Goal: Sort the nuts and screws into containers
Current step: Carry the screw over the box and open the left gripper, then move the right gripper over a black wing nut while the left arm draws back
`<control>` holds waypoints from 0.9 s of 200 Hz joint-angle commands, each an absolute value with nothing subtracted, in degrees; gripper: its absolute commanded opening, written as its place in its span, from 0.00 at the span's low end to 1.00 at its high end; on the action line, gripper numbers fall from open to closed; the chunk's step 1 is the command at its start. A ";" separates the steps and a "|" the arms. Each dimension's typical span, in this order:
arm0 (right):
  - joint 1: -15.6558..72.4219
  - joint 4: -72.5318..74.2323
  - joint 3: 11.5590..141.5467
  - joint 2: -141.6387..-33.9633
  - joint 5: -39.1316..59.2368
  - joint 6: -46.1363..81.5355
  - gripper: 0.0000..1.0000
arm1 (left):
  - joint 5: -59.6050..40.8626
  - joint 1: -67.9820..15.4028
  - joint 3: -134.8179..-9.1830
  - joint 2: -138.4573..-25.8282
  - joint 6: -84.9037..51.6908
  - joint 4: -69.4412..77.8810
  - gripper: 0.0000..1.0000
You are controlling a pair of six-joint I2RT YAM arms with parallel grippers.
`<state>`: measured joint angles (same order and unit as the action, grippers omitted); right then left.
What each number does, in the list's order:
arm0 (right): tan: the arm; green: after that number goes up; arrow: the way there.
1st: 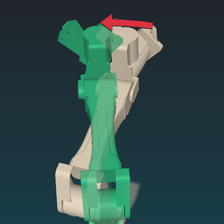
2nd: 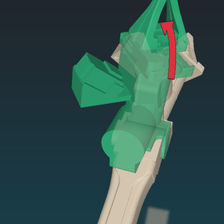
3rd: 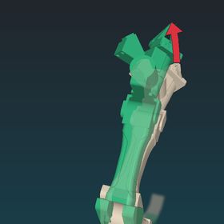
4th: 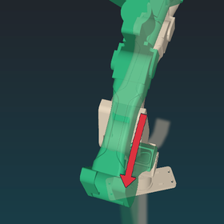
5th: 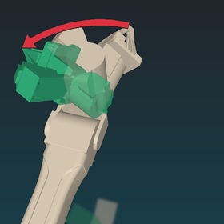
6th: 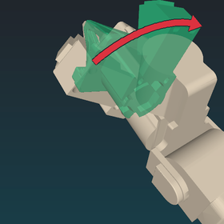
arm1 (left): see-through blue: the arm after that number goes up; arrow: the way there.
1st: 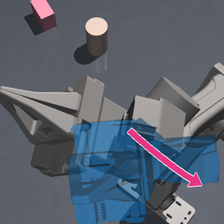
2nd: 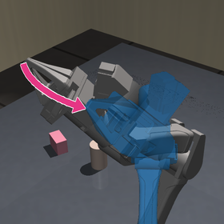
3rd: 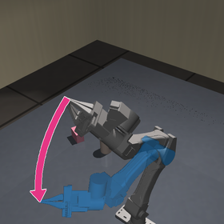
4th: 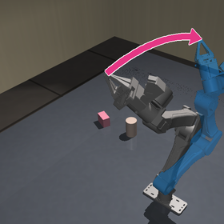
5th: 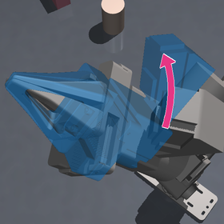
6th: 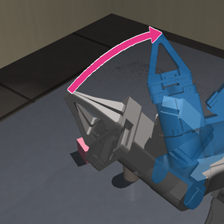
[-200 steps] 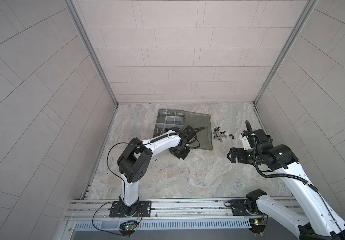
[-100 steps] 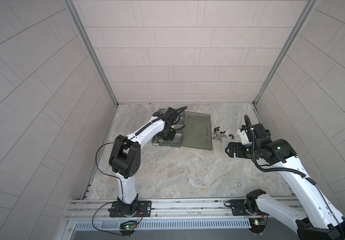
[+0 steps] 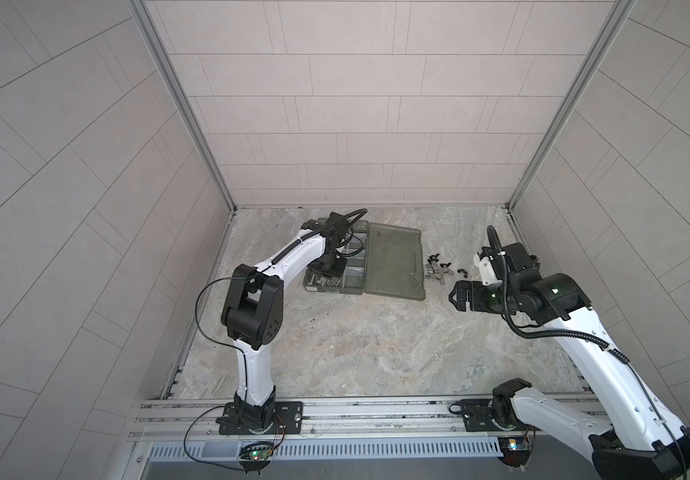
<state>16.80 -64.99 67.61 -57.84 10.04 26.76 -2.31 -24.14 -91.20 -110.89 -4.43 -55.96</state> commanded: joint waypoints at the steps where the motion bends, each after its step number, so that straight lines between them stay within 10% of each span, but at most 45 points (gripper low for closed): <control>1: 16.44 -66.53 68.96 -58.30 9.18 26.19 0.99 | -3.23 -23.82 -91.75 -112.64 -4.68 -55.76 0.05; 29: 16.34 -66.53 69.93 -59.70 9.11 25.69 0.99 | -3.47 -23.82 -92.06 -113.62 -4.80 -55.59 0.09; 66: 16.04 -66.38 71.19 -61.60 9.14 24.70 0.99 | -4.18 -23.73 -92.93 -113.82 -4.88 -55.46 0.42; 180: 11.72 -58.40 71.12 -74.91 -3.22 34.72 0.99 | -12.99 -23.03 -93.55 -96.50 -10.39 -50.07 0.58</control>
